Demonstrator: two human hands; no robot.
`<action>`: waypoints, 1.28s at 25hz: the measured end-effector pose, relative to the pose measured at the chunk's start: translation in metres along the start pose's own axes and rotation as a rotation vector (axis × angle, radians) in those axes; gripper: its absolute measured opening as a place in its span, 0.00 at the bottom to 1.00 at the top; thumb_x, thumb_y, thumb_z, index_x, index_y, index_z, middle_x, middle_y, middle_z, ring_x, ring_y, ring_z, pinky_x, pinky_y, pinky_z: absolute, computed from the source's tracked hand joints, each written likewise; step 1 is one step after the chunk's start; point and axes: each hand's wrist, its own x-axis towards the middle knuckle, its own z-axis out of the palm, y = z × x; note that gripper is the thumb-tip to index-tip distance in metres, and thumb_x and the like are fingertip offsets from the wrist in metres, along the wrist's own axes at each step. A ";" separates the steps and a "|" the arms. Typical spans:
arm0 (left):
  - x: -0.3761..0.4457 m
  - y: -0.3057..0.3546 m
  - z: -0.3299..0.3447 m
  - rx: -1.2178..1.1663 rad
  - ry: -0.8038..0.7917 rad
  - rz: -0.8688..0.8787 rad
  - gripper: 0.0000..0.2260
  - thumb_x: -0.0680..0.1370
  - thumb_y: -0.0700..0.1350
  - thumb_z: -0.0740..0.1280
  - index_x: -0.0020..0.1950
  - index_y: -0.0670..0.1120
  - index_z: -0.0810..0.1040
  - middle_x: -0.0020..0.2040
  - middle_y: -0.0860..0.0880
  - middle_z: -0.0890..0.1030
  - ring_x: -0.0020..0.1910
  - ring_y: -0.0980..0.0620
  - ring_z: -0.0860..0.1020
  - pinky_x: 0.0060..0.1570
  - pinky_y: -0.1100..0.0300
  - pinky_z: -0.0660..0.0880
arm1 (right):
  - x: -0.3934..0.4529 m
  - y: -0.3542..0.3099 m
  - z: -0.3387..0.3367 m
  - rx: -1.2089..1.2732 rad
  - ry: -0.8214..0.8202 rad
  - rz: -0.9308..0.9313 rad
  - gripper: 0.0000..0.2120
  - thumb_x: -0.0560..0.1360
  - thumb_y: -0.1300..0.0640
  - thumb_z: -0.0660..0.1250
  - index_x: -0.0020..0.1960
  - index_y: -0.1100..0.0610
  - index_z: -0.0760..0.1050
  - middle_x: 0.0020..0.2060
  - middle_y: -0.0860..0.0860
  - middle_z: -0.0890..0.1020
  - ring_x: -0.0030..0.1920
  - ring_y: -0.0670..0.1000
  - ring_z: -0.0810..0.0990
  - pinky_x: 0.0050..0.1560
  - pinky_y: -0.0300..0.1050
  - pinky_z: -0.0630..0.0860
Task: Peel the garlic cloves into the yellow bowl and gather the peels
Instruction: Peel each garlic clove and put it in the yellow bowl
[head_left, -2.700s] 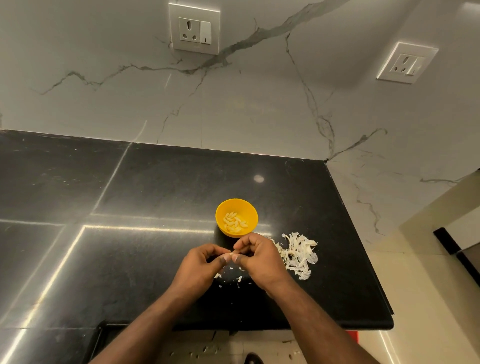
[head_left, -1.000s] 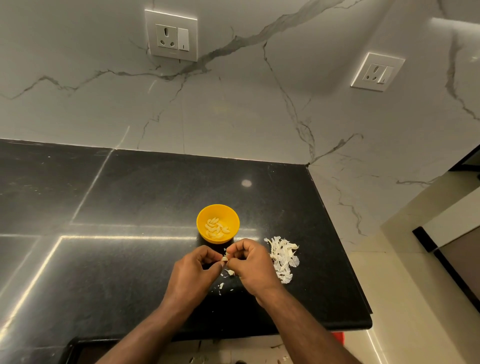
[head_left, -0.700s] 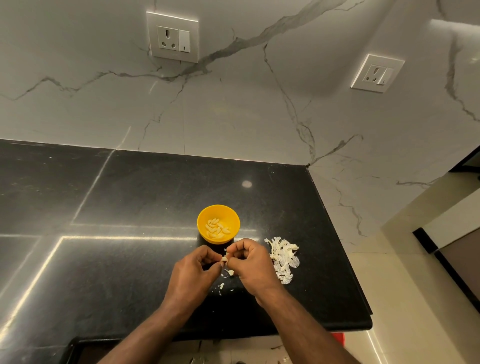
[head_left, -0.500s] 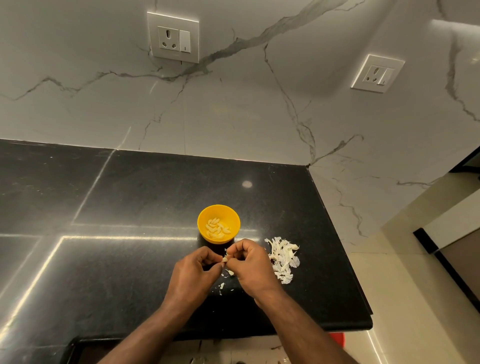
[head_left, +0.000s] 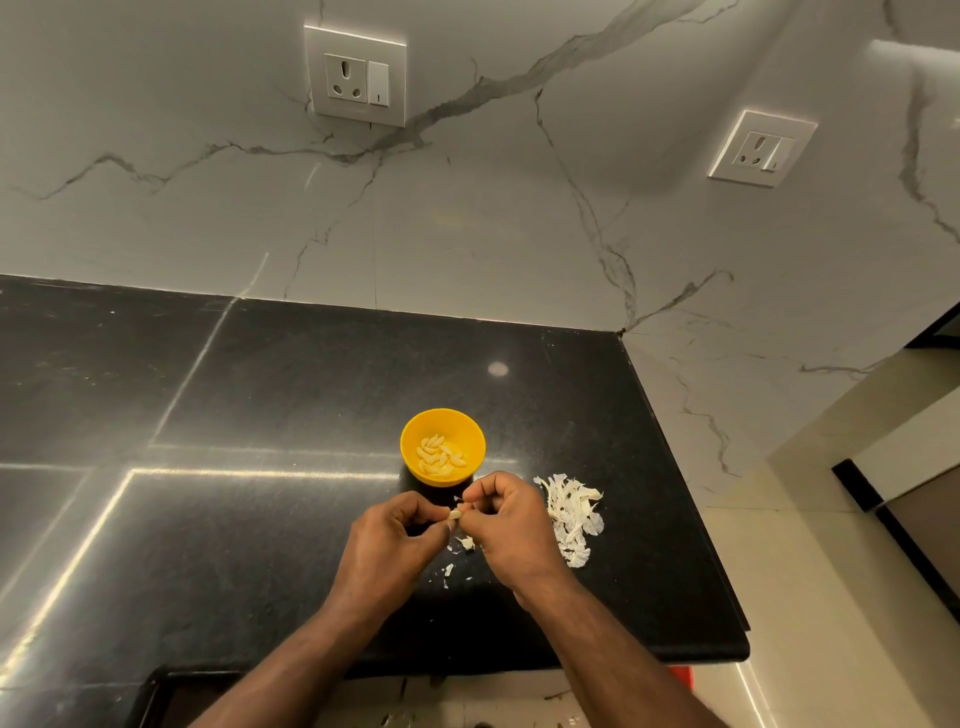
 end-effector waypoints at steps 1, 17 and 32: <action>0.000 0.000 0.000 -0.008 -0.003 -0.002 0.04 0.76 0.42 0.75 0.44 0.52 0.84 0.36 0.57 0.84 0.32 0.60 0.79 0.31 0.67 0.72 | 0.000 0.000 -0.001 0.015 -0.002 0.002 0.08 0.66 0.61 0.74 0.44 0.53 0.79 0.38 0.53 0.84 0.39 0.48 0.82 0.48 0.55 0.82; 0.006 -0.005 -0.003 -0.234 -0.040 -0.132 0.02 0.75 0.41 0.75 0.46 0.47 0.85 0.40 0.49 0.86 0.37 0.58 0.81 0.38 0.64 0.74 | -0.001 -0.003 -0.010 0.315 -0.144 0.121 0.09 0.72 0.71 0.72 0.49 0.62 0.79 0.38 0.57 0.85 0.35 0.52 0.77 0.36 0.42 0.76; 0.006 -0.009 0.000 -0.378 -0.079 -0.244 0.02 0.78 0.39 0.71 0.47 0.44 0.84 0.40 0.44 0.85 0.36 0.55 0.79 0.38 0.59 0.73 | 0.006 0.020 -0.025 -0.096 -0.052 0.099 0.08 0.69 0.68 0.73 0.41 0.55 0.83 0.35 0.49 0.84 0.36 0.45 0.80 0.39 0.45 0.78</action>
